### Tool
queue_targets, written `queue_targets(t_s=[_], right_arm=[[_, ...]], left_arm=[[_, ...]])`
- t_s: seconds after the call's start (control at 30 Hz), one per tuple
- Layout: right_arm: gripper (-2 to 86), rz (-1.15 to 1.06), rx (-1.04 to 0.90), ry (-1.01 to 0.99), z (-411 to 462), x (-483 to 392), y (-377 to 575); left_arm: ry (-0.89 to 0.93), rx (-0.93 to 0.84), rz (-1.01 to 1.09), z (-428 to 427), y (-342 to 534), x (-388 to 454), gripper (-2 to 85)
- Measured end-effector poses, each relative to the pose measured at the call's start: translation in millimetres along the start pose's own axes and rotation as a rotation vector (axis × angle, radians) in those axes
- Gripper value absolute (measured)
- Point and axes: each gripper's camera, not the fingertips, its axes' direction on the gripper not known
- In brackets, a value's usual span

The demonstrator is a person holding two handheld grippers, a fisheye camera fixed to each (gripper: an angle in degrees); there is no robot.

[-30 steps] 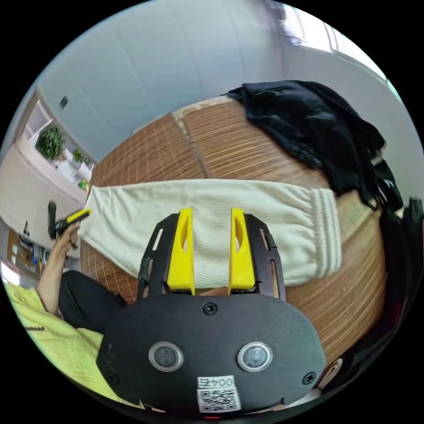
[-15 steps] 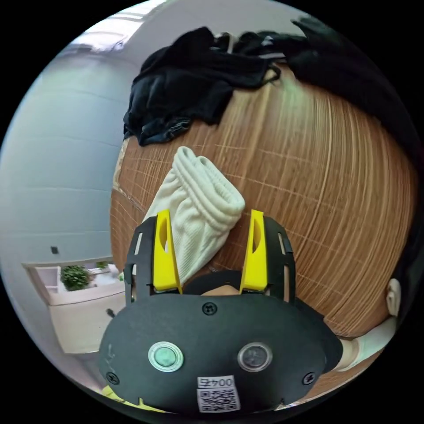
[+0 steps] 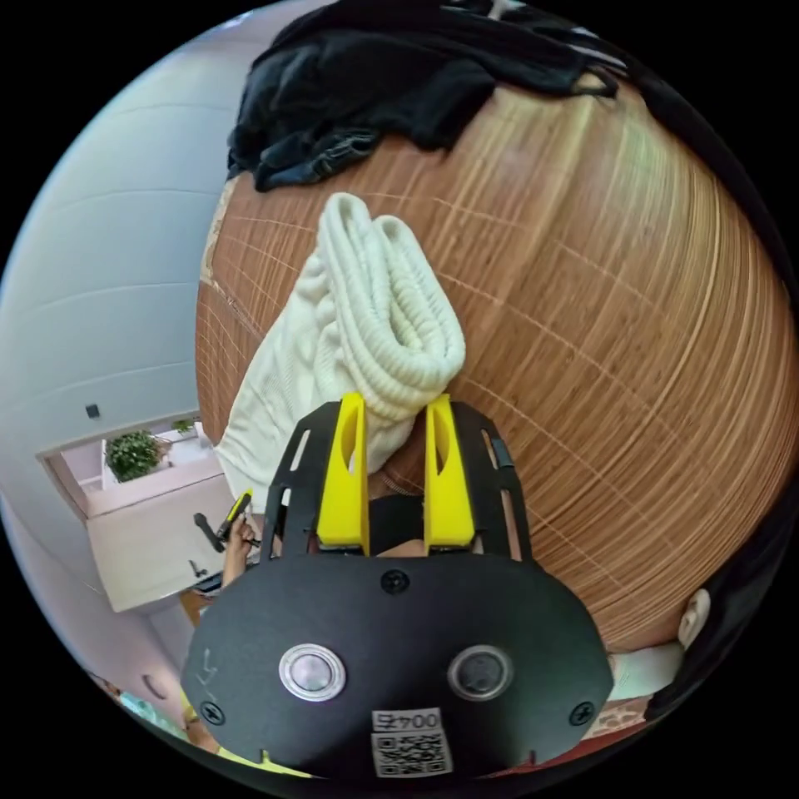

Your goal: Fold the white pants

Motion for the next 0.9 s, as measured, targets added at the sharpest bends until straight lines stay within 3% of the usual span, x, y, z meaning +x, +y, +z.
queue_targets(t_s=[0.2,0.33,0.4,0.57,0.7,0.9], right_arm=[[9.4,-0.225,0.199,0.167,-19.6,-52.4,-4.0],[9.7,-0.182,0.013,0.315,23.5,-44.1,-26.5],[9.7,-0.176,0.019,0.272,17.4,-41.2,-16.5],[10.4,-0.488,0.202,0.203,-20.1,-117.8,83.0],[11.1,-0.759,0.067,0.229,40.3,-189.3,148.4],[12.8,-1.12,-0.106,0.711,166.9,-263.6,197.9]], left_arm=[[0.06,0.025,0.005,9.2,6.2,-8.6,0.8],[0.063,0.034,0.002,15.7,12.8,-13.6,0.8],[0.077,0.035,-0.004,17.9,15.8,-18.1,0.8],[0.1,0.073,0.016,6.1,20.7,-14.6,0.9],[0.067,0.186,0.209,-24.5,39.8,27.9,0.9],[-0.037,0.199,0.427,-26.2,71.2,71.6,0.9]])
